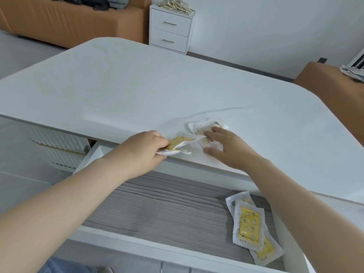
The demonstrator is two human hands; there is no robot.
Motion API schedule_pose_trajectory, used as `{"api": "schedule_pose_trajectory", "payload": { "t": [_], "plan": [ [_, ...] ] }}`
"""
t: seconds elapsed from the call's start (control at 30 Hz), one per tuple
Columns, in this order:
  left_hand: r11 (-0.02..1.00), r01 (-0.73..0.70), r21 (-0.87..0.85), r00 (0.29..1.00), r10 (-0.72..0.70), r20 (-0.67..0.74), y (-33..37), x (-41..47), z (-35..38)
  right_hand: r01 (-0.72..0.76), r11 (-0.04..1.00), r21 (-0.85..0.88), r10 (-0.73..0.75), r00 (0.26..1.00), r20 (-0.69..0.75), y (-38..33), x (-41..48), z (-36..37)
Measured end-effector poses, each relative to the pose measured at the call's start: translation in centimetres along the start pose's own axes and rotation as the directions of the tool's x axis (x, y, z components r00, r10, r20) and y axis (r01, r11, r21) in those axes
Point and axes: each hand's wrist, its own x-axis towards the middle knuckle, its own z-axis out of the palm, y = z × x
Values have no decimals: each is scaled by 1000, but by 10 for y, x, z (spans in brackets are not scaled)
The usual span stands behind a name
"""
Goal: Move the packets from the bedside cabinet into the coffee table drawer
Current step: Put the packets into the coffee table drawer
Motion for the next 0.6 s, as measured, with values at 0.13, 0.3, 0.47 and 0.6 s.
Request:
{"api": "schedule_pose_trajectory", "payload": {
  "t": [0.13,0.3,0.47,0.6],
  "plan": [
    [1000,-12,18,998,13,-53,18,-7,-4,-27,999,21,28,996,-79,-3,-64,15],
    [999,8,-44,993,-13,-114,44,-29,-9,10,999,-40,-27,892,-451,4,-105,39],
    [998,51,-42,998,-52,-20,67,-47,-10,150,989,-3,-125,813,-569,-14,-146,31],
    [994,92,56,985,-99,144,70,-52,8,82,997,-7,-76,889,-452,-11,-169,42]
  ]
}}
